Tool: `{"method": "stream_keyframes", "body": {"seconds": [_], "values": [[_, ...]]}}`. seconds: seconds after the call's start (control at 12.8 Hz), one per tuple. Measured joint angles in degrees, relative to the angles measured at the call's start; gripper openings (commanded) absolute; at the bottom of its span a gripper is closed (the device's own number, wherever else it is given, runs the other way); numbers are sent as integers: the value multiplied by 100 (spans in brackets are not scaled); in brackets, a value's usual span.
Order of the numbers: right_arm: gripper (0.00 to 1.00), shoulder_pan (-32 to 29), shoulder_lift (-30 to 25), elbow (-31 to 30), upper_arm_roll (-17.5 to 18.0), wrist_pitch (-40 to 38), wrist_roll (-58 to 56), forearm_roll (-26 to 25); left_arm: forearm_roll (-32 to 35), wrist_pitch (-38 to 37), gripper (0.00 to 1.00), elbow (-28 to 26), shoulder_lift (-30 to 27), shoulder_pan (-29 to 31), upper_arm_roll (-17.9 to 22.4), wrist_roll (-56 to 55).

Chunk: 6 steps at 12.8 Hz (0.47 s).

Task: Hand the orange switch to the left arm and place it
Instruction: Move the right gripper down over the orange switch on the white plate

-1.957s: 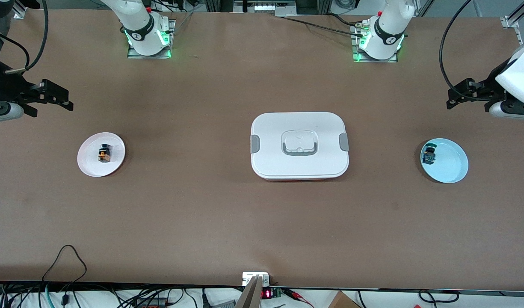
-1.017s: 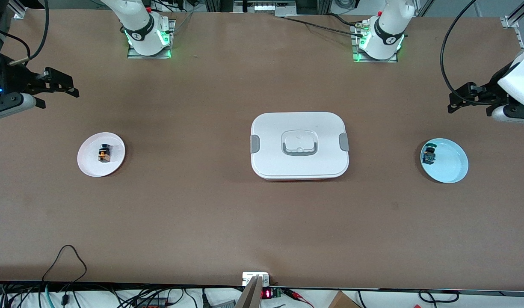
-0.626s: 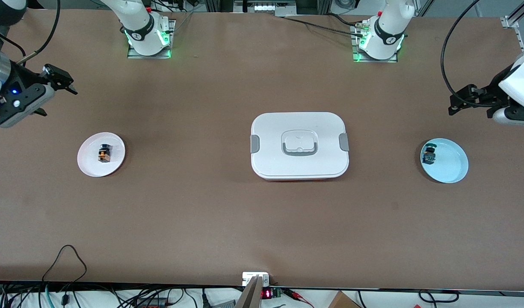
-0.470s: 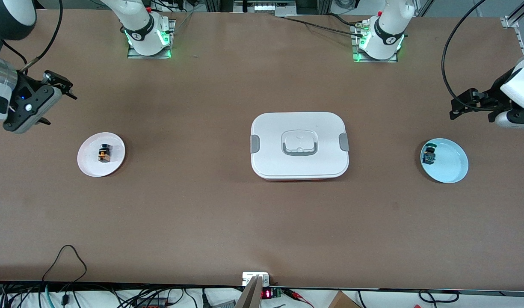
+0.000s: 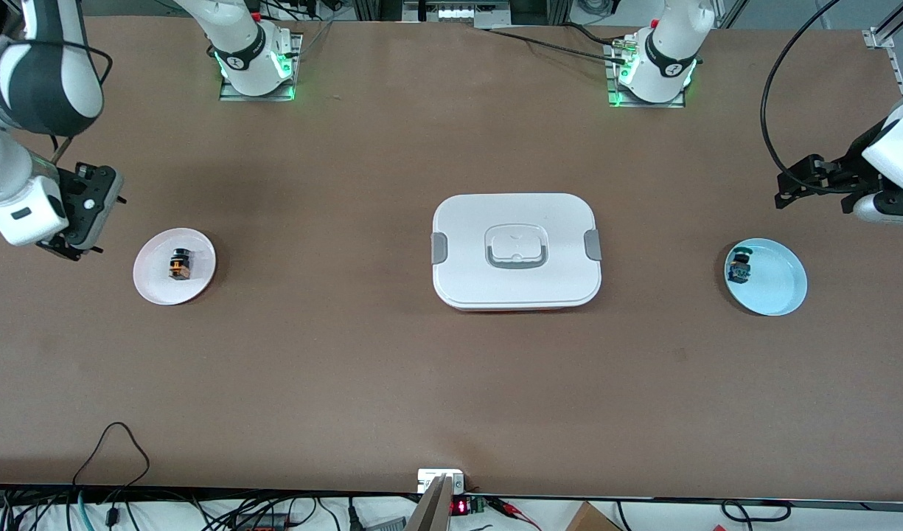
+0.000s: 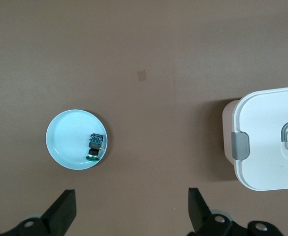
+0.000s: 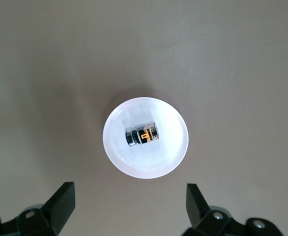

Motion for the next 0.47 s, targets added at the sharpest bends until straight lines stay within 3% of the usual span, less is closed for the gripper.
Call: {"method": "stream_keyframes", "body": {"seconds": [0.47], "values": [[100, -246, 559, -968, -4, 1740, -791, -4, 0, 0, 100, 10, 0, -24, -77, 0]]}}
